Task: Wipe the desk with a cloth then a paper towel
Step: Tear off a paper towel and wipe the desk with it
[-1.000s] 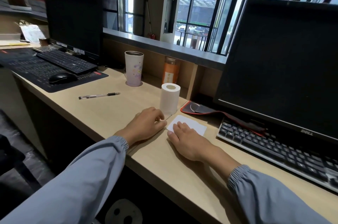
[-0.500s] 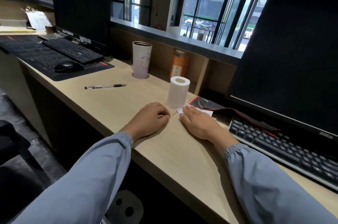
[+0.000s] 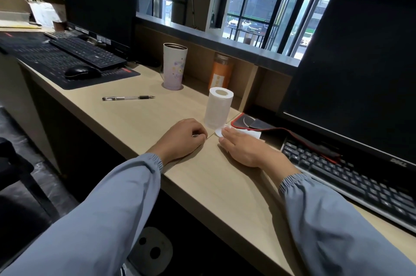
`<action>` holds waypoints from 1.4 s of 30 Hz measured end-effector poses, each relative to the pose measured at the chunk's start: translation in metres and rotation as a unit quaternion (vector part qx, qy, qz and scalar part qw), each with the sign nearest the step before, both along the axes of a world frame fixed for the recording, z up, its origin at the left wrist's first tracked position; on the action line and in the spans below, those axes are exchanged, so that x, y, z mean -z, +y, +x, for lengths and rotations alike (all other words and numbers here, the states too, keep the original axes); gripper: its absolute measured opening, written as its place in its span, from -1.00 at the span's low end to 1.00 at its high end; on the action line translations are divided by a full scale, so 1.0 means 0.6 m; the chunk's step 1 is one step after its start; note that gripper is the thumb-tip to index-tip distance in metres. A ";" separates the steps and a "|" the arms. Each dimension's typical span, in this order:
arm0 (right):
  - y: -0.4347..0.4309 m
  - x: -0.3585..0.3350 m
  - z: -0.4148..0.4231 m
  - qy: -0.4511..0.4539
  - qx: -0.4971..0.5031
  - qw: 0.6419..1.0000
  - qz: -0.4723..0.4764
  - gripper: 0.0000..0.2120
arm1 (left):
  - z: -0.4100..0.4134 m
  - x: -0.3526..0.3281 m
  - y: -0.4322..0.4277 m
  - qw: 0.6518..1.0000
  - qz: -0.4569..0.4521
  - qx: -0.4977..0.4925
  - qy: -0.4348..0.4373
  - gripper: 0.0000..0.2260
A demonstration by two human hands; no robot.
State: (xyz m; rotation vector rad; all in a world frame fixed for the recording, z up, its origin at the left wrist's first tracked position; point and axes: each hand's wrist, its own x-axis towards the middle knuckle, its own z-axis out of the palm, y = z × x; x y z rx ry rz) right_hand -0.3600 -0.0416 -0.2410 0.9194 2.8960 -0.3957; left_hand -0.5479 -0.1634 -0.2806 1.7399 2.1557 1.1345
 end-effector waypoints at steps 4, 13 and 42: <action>0.007 0.000 0.002 -0.013 0.003 1.000 -0.002 -0.42 | -0.001 0.002 0.002 1.000 0.003 -0.004 -0.005 -0.86; -0.004 0.001 0.008 0.017 0.019 0.999 -0.023 -0.43 | 0.005 -0.006 -0.003 0.999 0.002 -0.021 -0.027 -0.82; -0.142 0.002 0.031 -0.011 -0.098 0.994 -0.050 -0.47 | -0.002 -0.003 -0.006 0.996 0.014 -0.023 -0.082 -0.77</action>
